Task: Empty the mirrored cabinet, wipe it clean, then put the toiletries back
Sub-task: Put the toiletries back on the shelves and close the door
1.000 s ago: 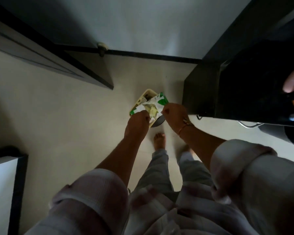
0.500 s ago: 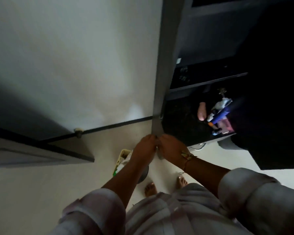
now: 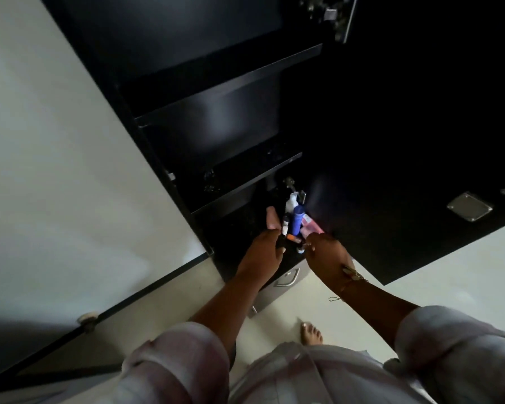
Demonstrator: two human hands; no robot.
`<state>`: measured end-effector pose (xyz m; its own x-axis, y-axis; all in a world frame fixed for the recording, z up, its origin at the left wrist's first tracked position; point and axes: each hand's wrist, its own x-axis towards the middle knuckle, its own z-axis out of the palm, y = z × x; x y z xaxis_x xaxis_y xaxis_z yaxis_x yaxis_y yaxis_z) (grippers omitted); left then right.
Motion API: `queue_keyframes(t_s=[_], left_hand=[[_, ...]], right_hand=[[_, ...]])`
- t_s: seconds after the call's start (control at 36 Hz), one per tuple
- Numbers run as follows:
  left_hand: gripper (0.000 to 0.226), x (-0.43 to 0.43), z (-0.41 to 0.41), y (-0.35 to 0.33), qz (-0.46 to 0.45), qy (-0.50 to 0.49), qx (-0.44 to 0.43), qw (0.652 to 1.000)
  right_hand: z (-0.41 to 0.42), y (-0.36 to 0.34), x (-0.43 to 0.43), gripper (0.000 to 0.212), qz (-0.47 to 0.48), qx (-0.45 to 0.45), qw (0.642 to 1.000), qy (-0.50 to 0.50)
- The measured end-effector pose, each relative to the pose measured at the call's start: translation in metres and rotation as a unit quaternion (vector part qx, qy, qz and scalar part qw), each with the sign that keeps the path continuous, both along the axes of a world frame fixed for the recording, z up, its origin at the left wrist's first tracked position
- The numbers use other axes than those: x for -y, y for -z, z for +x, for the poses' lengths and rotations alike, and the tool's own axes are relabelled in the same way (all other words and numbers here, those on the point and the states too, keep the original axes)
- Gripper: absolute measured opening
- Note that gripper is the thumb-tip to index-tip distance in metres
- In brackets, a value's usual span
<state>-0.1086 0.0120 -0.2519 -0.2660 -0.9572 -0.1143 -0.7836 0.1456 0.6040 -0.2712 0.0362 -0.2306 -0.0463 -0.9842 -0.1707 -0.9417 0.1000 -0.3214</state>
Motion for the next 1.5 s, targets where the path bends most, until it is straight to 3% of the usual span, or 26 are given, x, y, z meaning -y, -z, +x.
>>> queue_keyframes(t_s=[0.14,0.28,0.33,0.39,0.56,0.97,1.08,1.25,1.39,1.44,1.5], left_hand=[[0.046,0.025,-0.032,-0.003,0.003,0.002,-0.022,1.000],[0.041,0.053,-0.051,0.008,0.000,-0.013,-0.003,1.000],[0.051,0.064,-0.056,0.014,0.000,-0.003,0.009,1.000],[0.060,0.076,-0.062,0.022,0.002,0.007,0.016,1.000],[0.062,0.102,-0.071,0.050,-0.018,0.005,0.035,0.999],[0.048,0.117,-0.082,0.066,-0.044,0.010,0.061,0.997],[0.024,0.117,-0.085,0.064,-0.036,-0.009,0.048,0.998],[0.029,0.117,-0.087,0.058,-0.021,-0.009,0.029,0.999],[0.006,0.118,-0.090,0.052,0.020,-0.037,0.014,0.999],[0.006,0.118,-0.090,0.048,0.034,-0.049,-0.012,0.998],[0.023,0.117,-0.089,0.038,0.047,-0.042,0.003,0.998]], right_hand=[[-0.028,-0.001,0.010,0.022,-0.034,0.055,0.998,0.028],[-0.045,0.030,0.024,0.024,0.005,0.110,0.993,0.049],[-0.047,0.037,0.030,0.025,0.040,0.091,0.994,0.037],[-0.049,0.048,0.040,0.024,0.017,0.099,0.995,0.023],[-0.050,0.092,0.058,0.043,0.052,0.067,0.996,-0.020],[-0.029,0.119,0.078,0.035,0.069,0.058,0.996,-0.026],[-0.031,0.126,0.081,0.032,0.082,0.055,0.995,-0.024],[-0.034,0.131,0.086,0.029,0.087,0.057,0.994,-0.035],[-0.039,0.131,0.085,0.029,0.087,0.098,0.991,-0.001],[-0.043,0.127,0.084,0.024,0.082,0.107,0.991,0.017],[-0.045,0.120,0.084,0.017,0.070,0.114,0.991,0.025]])
